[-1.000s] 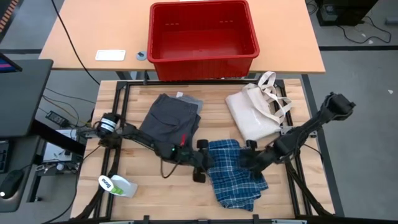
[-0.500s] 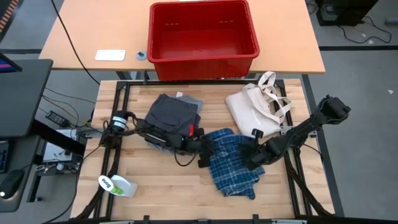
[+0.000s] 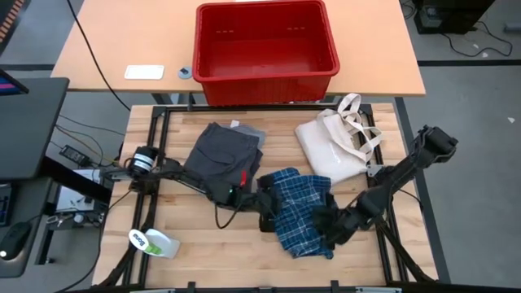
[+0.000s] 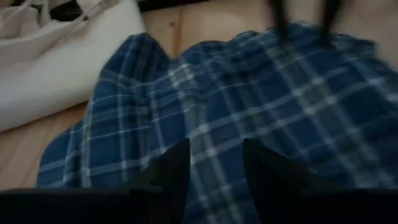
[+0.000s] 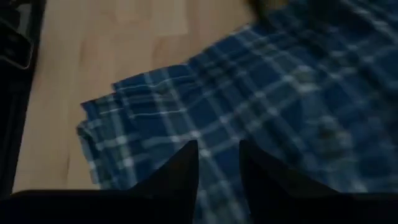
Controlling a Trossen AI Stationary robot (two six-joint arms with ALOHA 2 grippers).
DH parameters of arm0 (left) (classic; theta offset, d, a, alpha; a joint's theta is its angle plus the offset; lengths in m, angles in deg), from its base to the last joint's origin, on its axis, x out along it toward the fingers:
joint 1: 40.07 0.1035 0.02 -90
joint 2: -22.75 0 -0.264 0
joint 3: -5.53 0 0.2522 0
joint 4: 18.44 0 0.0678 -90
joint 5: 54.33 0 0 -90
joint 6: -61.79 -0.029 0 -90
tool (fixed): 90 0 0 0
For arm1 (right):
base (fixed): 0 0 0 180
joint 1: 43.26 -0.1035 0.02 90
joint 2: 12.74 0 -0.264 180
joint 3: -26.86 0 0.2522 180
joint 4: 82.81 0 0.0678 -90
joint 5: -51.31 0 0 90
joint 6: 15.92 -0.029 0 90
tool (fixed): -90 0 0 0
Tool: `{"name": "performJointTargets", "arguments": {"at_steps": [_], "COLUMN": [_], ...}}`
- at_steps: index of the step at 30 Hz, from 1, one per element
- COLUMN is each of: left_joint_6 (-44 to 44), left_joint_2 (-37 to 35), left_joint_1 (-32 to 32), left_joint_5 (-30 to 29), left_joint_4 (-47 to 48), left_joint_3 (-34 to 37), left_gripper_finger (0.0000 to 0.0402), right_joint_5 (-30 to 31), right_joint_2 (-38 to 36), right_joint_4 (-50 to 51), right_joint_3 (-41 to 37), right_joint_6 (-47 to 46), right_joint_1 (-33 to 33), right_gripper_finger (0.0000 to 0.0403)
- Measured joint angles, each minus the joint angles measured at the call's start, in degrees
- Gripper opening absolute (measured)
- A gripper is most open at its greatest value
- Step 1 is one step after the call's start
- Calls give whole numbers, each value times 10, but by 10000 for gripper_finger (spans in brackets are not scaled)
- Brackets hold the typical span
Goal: Fold Laundry from Bin
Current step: Remove the blue short from the laundry organizer
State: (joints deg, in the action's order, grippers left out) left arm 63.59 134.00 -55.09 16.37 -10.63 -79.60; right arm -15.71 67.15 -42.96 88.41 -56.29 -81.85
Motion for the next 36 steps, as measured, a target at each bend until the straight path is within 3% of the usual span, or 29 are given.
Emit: {"name": "performJointTargets", "arguments": {"at_steps": [6,14,20,24,28,33,36], "left_joint_6": [-2,62,40,7,-29,-98,-90], "left_joint_2": [51,69,69,60,28,10,16], "left_joint_1": [39,86,80,67,34,-29,-60], "left_joint_5": [-6,11,13,17,23,25,27], "left_joint_4": [-43,24,23,27,25,-29,-85], "left_joint_3": [0,0,0,0,0,0,0], "left_gripper_finger": [153,153,153,153,153,153,153], "right_joint_5": [13,-113,-192,-120,-26,39,35], "right_joint_2": [81,161,152,107,57,24,24], "right_joint_4": [-44,-66,-67,-38,41,161,206], "right_joint_3": [-4,1,44,74,86,86,86], "right_joint_6": [-6,-70,-62,-54,-109,-200,-229], "right_joint_1": [-34,-68,-119,-151,-165,-166,-165], "right_gripper_finger": [123,123,123,123,123,123,123]}}
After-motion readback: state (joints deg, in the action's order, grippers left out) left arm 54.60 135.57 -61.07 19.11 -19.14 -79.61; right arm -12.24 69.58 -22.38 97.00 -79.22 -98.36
